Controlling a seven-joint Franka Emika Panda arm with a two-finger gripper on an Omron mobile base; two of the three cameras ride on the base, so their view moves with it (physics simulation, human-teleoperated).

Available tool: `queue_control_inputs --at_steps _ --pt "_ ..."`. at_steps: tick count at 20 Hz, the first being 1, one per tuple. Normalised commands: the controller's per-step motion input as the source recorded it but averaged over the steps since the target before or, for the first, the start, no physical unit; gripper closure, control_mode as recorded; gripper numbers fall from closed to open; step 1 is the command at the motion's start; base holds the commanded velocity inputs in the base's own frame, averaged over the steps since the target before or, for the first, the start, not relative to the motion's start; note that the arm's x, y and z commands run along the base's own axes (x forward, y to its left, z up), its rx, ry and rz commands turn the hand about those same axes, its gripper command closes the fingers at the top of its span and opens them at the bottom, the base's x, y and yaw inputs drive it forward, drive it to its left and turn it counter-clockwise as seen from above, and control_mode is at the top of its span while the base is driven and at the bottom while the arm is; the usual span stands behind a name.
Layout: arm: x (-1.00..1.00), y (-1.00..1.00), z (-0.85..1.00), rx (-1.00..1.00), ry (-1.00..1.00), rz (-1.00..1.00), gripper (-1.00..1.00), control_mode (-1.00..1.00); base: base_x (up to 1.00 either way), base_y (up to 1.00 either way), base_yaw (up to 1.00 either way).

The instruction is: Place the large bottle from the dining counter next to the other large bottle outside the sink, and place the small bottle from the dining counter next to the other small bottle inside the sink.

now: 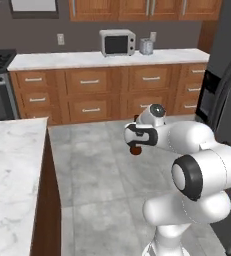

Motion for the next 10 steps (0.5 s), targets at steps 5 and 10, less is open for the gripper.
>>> queue_control_inputs --at_steps 5,10 --pt "0.00 0.00 0.00 0.00 0.00 0.00 1.00 1.00 0.86 -0.34 0.08" --pt "0.00 0.00 0.00 0.00 0.00 0.00 1.00 1.00 0.80 -0.26 0.19"
